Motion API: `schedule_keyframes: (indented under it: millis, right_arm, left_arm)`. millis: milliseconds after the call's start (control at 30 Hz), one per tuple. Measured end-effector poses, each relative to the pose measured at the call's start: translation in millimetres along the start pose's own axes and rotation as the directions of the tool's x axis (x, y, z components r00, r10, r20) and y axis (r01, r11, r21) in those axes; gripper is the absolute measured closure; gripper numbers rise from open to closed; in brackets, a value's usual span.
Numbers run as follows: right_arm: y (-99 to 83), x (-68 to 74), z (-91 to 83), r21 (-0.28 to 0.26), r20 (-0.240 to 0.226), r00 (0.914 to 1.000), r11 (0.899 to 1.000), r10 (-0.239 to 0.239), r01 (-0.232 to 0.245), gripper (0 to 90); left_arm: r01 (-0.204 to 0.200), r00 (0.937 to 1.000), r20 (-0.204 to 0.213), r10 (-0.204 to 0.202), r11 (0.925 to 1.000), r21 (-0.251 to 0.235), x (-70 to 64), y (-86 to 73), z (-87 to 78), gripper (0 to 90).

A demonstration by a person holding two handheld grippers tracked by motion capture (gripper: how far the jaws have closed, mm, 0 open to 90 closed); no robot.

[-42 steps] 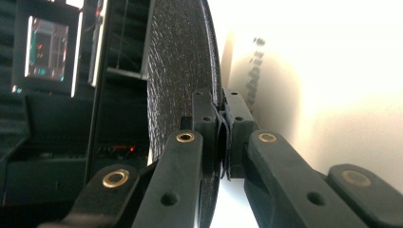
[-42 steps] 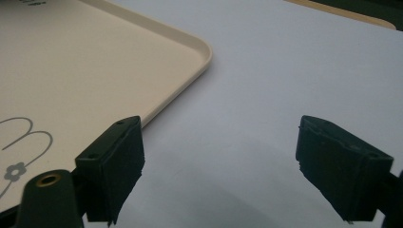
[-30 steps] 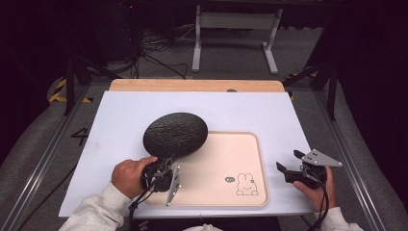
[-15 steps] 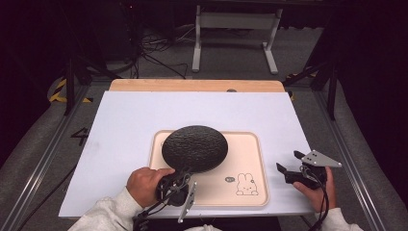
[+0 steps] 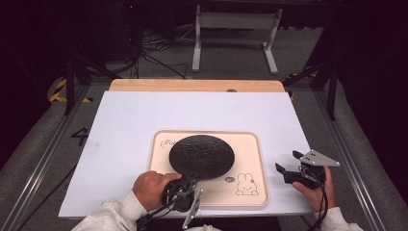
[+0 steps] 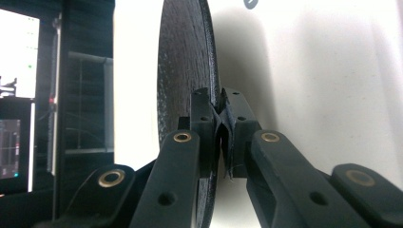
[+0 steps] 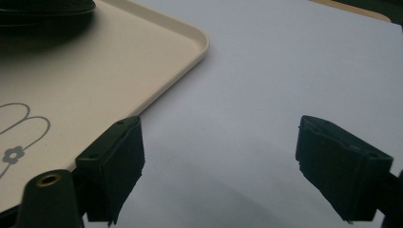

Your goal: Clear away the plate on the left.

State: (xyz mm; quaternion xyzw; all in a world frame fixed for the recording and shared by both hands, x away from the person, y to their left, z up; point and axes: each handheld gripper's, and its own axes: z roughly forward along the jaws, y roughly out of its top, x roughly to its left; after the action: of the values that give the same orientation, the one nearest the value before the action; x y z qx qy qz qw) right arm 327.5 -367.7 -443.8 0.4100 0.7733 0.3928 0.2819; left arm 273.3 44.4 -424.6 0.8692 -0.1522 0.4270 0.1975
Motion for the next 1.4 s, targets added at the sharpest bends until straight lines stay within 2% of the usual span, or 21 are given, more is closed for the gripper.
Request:
schedule_keyframes:
  millis: [100, 167, 333, 533, 633, 733, 867, 900, 933, 1000, 1167, 1200, 1233, 1267, 1367, 1400]
  right_arm:
    - [0.5, 0.2, 0.4, 0.001, -0.003, 1.0, 1.0, -0.002, 0.002, 16.9]
    - [0.7, 0.6, 1.0, 0.003, -0.006, 1.0, 1.0, -0.005, 0.005, 16.9]
    - [1.1, 0.8, 1.4, 0.002, -0.007, 0.9999, 1.0, -0.008, 0.008, 16.9]
    - [1.1, 0.7, 1.6, 0.003, -0.007, 0.9999, 1.0, -0.008, 0.008, 16.9]
    - [1.1, 1.1, 1.8, 0.004, -0.008, 0.9999, 1.0, -0.008, 0.008, 16.9]
    - [1.2, 1.9, 1.9, 0.004, -0.011, 0.9999, 1.0, -0.011, 0.011, 16.9]
    - [1.0, 1.8, 2.2, 0.007, -0.013, 0.9999, 1.0, -0.007, 0.008, 16.9]
    - [1.0, 1.8, 2.4, 0.007, -0.014, 0.9999, 1.0, -0.007, 0.007, 16.9]
    - [1.0, 1.8, 2.4, 0.007, -0.014, 0.9999, 1.0, -0.007, 0.007, 16.9]
    - [1.0, 1.8, 2.4, 0.008, -0.015, 0.9999, 1.0, -0.006, 0.006, 16.9]
    - [0.5, 1.9, 2.2, 0.008, -0.017, 0.9998, 1.0, -0.005, 0.006, 16.9]
    - [0.5, 1.8, 1.9, 0.008, -0.018, 0.9998, 1.0, -0.004, 0.005, 16.9]
    - [0.4, 1.7, 1.9, 0.007, -0.018, 0.9998, 1.0, -0.002, 0.002, 16.9]
    - [0.3, 1.5, 2.0, 0.007, -0.018, 0.9998, 1.0, -0.001, 0.001, 16.9]
    - [0.2, 1.6, 1.9, 0.009, -0.019, 0.9998, 1.0, -0.001, 0.001, 16.9]
    - [0.3, 1.7, 1.9, 0.009, -0.021, 0.9998, 1.0, -0.002, 0.002, 16.9]
  left_arm:
    - [-0.001, 1.0, 0.004, 0.001, 1.0, -0.006, -1.2, -0.2, 1.0, 85.2]
    - [0.025, 0.9996, 0.017, -0.025, 0.9995, -0.021, -0.5, -2.1, 2.5, 85.9]
    - [0.045, 0.9985, 0.033, -0.044, 0.9977, -0.05, 1.6, -5.2, 4.7, 86.4]
    - [0.089, 0.9954, 0.042, -0.085, 0.9929, -0.079, 4.2, -8.7, 5.1, 86.4]
    - [0.083, 0.9957, 0.049, -0.079, 0.9928, -0.087, 3.8, -9.1, 6.1, 86.1]
    - [0.103, 0.9922, 0.08, -0.096, 0.9897, -0.099, 2.4, -9.9, 9.1, 84.3]
    - [0.106, 0.9892, 0.112, -0.094, 0.989, -0.103, 2.4, -11.1, 11.4, 82.3]
    - [0.13, 0.9856, 0.122, -0.117, 0.9858, -0.107, 2.3, -12.2, 11.9, 81.9]
    - [0.125, 0.9857, 0.127, -0.111, 0.9862, -0.108, 3.1, -12.3, 12.1, 81.5]
    - [0.142, 0.9818, 0.142, -0.126, 0.984, -0.108, 2.8, -13.0, 13.1, 80.6]
    - [0.153, 0.9672, 0.22, -0.128, 0.9834, -0.098, 1.3, -14.9, 18.9, 75.7]
    - [0.176, 0.9628, 0.224, -0.152, 0.98, -0.093, -0.1, -15.2, 19.4, 74.7]
    - [0.176, 0.9628, 0.222, -0.153, 0.9806, -0.086, 0.2, -15.0, 20.4, 73.4]
    - [0.187, 0.9529, 0.257, -0.161, 0.9792, -0.079, 0.8, -15.5, 22.5, 72.0]
    - [0.194, 0.9464, 0.276, -0.168, 0.9785, -0.07, -0.2, -17.4, 25.0, 68.9]
    - [0.205, 0.9409, 0.288, -0.178, 0.9765, -0.066, -1.1, -18.1, 26.1, 67.3]
